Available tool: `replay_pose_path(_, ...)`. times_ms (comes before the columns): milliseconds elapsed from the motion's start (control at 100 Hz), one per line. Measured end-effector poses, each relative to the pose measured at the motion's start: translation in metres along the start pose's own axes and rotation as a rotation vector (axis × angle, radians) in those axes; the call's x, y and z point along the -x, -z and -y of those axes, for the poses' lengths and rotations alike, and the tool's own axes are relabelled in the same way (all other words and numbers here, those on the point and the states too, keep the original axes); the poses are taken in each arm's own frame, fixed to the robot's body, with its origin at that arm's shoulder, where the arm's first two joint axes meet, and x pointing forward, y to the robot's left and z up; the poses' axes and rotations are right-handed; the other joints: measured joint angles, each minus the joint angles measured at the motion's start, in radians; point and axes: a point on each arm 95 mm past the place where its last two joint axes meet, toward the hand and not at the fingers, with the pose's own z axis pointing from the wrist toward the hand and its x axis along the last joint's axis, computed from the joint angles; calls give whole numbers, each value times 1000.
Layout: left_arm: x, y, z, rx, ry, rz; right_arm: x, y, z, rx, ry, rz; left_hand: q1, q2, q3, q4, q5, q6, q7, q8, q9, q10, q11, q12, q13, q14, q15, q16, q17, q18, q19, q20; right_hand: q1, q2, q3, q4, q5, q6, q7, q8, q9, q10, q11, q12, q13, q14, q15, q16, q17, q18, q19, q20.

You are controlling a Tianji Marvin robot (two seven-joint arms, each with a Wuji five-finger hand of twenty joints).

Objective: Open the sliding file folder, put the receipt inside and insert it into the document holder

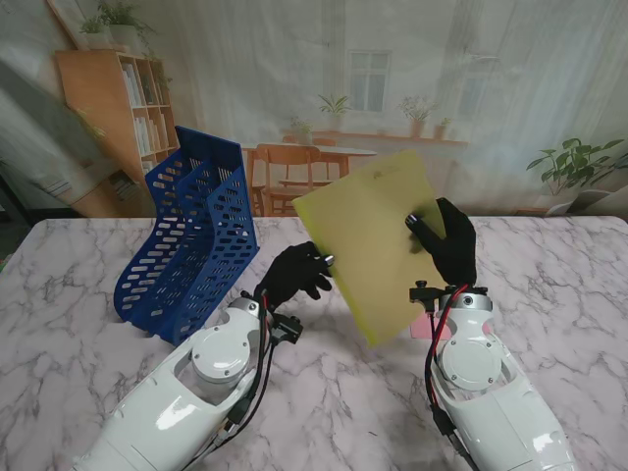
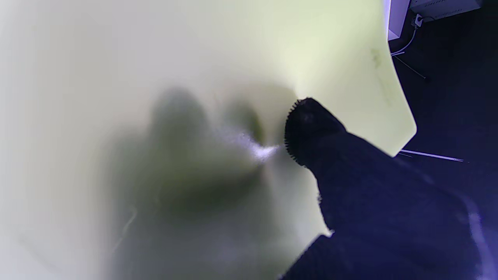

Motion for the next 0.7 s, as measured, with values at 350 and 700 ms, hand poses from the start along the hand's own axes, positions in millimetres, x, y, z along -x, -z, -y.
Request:
replay_pose_path(350,3,2,-8,25,3,16,-1,-6,-2,0,5,-11,0,0,0,0,0,0,-2,0,0,0,0,0,0,0,0,0,0,0,0,0,0,0,0,-2,0,-8,0,0,0,2,0,0,-1,1,0,-1,0,0,0,0)
replay_pose_path(700,9,4,-21,65,5,44,-3,-14,-3,1,0,-20,0,-16,0,0,0,0,-2,0,0,0,0,0,0,0,0,0,0,0,0,0,0,-1,0,-4,-3,-22,0,0,0,6,0,-1,-4,1,-8,-14,0,0,0,1)
